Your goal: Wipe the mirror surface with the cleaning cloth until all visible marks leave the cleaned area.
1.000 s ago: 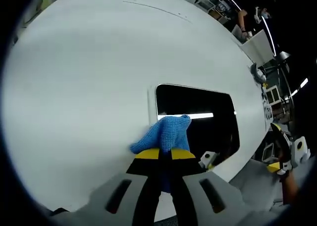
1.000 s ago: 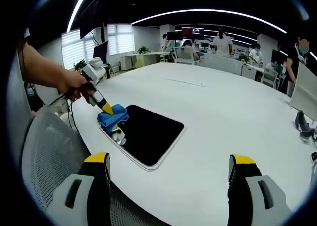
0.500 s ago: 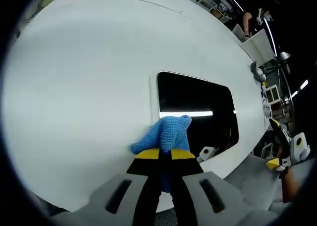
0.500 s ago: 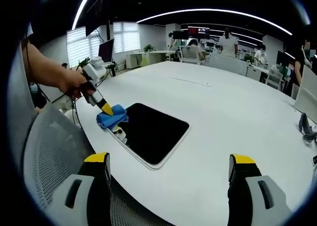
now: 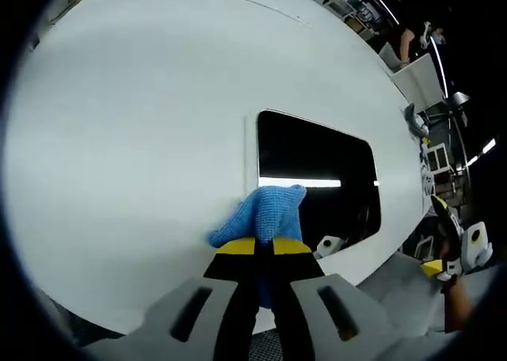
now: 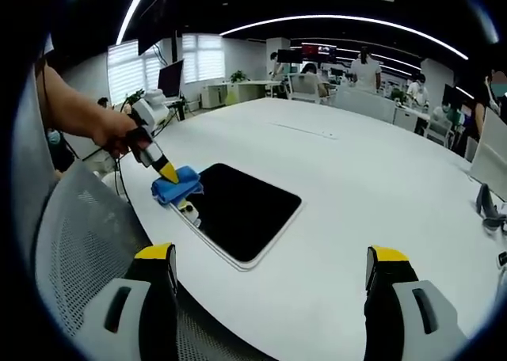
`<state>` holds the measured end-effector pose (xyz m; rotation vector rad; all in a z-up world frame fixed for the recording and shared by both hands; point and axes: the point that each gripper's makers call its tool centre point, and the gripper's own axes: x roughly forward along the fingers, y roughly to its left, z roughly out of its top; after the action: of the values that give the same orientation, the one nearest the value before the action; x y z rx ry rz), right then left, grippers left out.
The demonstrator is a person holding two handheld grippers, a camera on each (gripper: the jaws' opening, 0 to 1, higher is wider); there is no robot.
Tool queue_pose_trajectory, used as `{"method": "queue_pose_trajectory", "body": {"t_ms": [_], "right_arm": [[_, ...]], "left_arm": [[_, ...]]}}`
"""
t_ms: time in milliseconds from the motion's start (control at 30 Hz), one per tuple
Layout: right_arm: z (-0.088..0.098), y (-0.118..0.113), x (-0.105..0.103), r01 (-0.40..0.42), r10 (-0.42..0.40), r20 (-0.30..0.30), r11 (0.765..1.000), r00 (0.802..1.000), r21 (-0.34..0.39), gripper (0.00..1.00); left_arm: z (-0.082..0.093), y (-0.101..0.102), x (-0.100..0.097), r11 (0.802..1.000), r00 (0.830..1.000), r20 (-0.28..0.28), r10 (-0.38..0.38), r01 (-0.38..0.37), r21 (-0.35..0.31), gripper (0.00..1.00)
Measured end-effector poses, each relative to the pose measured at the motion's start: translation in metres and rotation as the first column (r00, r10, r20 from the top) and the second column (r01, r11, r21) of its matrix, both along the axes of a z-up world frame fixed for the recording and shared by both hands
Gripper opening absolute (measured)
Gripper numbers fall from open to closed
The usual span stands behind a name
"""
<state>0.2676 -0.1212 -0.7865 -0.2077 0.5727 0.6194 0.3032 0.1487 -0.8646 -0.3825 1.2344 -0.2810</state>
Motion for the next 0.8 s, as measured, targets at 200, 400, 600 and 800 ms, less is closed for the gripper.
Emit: {"method": "queue_pose_trajectory", "body": {"t_ms": [200, 400, 600, 800], "right_arm": [[0.0, 0.0, 0.0, 0.002, -0.002, -0.004, 1.0, 1.0, 0.003, 0.99], [-0.002, -0.001, -0.001, 0.003, -0.003, -0.007, 1.0, 1.0, 0.001, 0.99], [0.0, -0.001, 0.0, 0.013, -0.013, -0.009, 1.0, 1.0, 0.018, 0.99], [0.002, -0.001, 0.0, 0.024, -0.024, -0.015, 0.999, 1.0, 0.035, 0.99]], "left_arm": [[-0.001, -0.004, 0.002, 1.0, 1.0, -0.002, -0.001, 0.001, 0.0, 0.0], [-0.001, -0.008, 0.002, 1.0, 1.0, 0.0, -0.011, 0.011, -0.001, 0.0], [-0.002, -0.008, 0.003, 1.0, 1.0, 0.002, -0.013, 0.013, -0.001, 0.0], [-0.002, -0.019, 0.005, 1.0, 1.0, 0.011, -0.021, 0.021, -0.009, 0.0]]}}
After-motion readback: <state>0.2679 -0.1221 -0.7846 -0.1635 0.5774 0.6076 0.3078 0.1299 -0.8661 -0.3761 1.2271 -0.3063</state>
